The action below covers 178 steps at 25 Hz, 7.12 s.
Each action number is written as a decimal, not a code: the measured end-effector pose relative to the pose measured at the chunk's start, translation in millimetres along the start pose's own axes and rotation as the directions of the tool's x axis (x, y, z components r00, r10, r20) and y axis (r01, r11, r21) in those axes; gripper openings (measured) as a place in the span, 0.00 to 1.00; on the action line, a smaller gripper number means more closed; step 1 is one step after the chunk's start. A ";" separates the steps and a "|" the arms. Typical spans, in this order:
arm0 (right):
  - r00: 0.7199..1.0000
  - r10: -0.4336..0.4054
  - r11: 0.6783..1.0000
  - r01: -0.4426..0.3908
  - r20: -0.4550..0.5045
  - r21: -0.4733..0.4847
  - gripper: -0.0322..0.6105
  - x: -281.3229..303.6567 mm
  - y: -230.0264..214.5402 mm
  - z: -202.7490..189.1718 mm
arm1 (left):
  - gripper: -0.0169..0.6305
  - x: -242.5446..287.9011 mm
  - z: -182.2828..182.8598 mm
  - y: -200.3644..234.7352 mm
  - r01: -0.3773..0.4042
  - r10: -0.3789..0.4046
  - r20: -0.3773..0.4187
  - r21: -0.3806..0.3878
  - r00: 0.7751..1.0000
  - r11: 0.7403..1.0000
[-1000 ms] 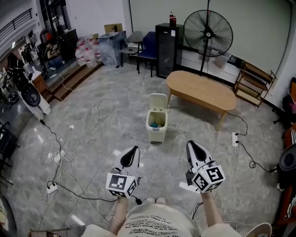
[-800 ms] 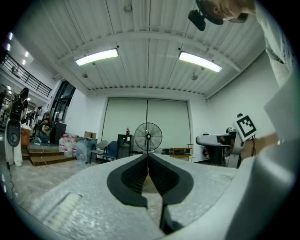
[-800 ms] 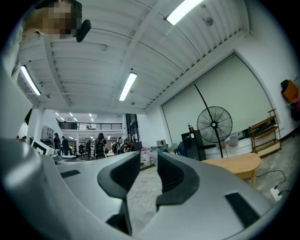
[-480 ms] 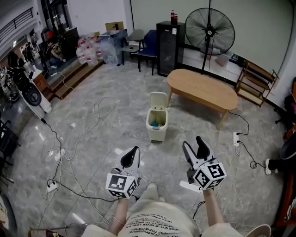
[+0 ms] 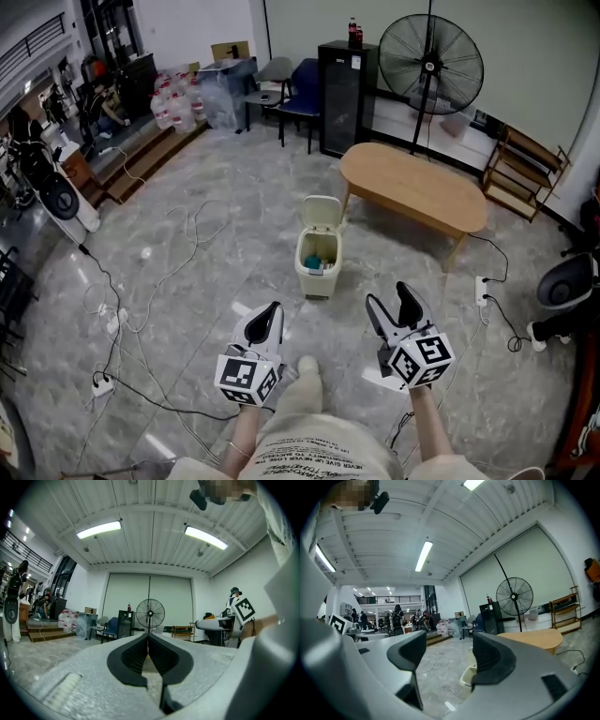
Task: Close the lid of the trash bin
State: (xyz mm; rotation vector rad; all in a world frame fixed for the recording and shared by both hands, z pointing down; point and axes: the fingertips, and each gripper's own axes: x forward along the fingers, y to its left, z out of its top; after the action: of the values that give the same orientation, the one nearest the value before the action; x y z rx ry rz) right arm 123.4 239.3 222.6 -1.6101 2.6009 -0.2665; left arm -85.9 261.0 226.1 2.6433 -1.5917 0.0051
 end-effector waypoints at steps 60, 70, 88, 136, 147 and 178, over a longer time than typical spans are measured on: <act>0.895 0.245 0.963 -0.269 -0.372 -0.014 0.50 457.2 -215.8 -64.1 | 0.06 426.5 -65.7 207.5 -0.145 0.107 -0.245 -0.143 0.964 0.979; 0.791 0.364 0.906 -0.423 -0.491 -0.009 0.50 514.9 -223.9 -122.3 | 0.06 460.4 -117.1 233.4 -0.262 0.185 -0.344 -0.192 0.921 0.946; 0.673 0.341 0.859 -0.506 -0.656 -0.073 0.50 553.8 -241.6 -245.8 | 0.06 475.8 -248.9 246.8 -0.297 0.092 -0.545 -0.300 0.833 0.906; 0.651 0.252 0.770 -0.584 -0.716 -0.259 0.50 466.8 -184.8 -325.9 | 0.06 395.2 -324.1 189.2 -0.286 0.016 -0.546 -0.413 0.838 0.865; 0.609 0.299 0.762 -0.616 -0.735 -0.201 0.50 434.4 -168.0 -347.4 | 0.06 367.2 -330.9 165.1 -0.346 0.071 -0.543 -0.423 0.836 0.837; 0.507 0.302 0.803 -0.591 -0.807 -0.071 0.43 380.9 -147.2 -439.6 | 0.06 325.2 -380.2 156.6 -0.397 0.073 -0.560 -0.483 0.825 0.781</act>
State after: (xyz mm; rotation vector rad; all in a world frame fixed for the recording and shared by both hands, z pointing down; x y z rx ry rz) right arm 15.9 -116.9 693.3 -0.8310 3.8153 -0.6018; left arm -62.0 -80.4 623.3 1.7507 -1.4291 0.1890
